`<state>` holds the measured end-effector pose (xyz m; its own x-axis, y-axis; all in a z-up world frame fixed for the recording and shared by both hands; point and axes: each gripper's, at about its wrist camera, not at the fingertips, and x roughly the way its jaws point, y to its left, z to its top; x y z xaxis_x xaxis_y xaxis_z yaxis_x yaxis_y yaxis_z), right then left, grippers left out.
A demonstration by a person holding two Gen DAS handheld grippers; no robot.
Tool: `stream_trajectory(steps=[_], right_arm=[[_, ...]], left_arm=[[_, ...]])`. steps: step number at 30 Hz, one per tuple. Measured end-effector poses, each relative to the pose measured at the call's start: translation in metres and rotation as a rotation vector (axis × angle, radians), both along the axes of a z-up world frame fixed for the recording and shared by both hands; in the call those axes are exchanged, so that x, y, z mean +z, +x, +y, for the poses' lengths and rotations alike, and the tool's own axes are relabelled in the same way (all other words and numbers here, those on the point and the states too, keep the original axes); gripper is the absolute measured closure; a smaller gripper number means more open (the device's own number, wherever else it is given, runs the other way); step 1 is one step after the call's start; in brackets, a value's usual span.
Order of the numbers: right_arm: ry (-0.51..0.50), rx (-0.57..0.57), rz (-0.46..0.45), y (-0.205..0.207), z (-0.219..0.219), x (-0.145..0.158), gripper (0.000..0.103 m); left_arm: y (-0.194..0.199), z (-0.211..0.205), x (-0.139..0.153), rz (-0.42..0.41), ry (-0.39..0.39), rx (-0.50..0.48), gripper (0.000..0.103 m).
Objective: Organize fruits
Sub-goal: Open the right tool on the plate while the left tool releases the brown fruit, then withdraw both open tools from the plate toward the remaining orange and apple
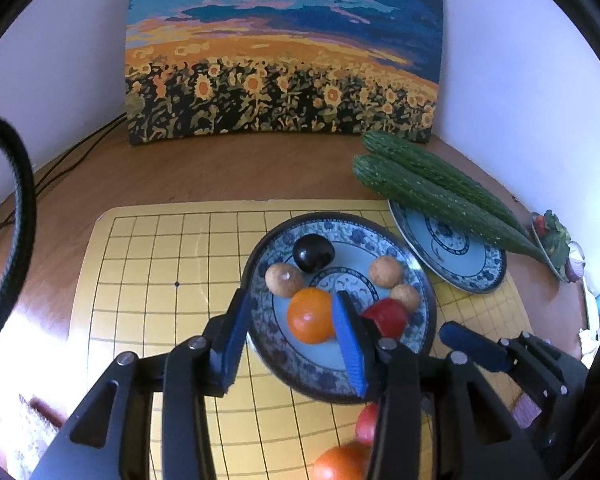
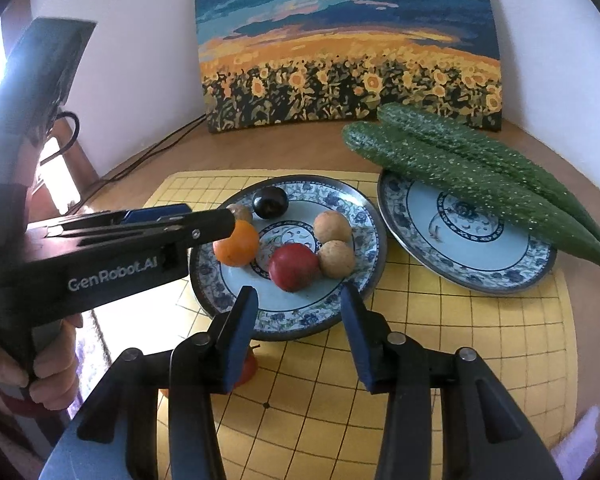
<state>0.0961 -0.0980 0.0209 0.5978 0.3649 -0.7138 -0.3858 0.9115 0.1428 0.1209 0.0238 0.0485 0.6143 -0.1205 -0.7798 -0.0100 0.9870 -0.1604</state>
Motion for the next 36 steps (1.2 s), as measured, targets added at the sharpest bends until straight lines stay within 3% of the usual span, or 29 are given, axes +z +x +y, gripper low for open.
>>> stream_trajectory(steps=[18, 36], right_arm=[[0.015, -0.052, -0.008, -0.034, -0.023, 0.011, 0.058], [0.010, -0.070, -0.002, -0.061, -0.033, 0.003, 0.058]], left_arm=[[-0.053, 0.006, 0.005, 0.010, -0.014, -0.003, 0.059], [-0.091, -0.012, -0.016, 0.055, -0.060, -0.052, 0.059]])
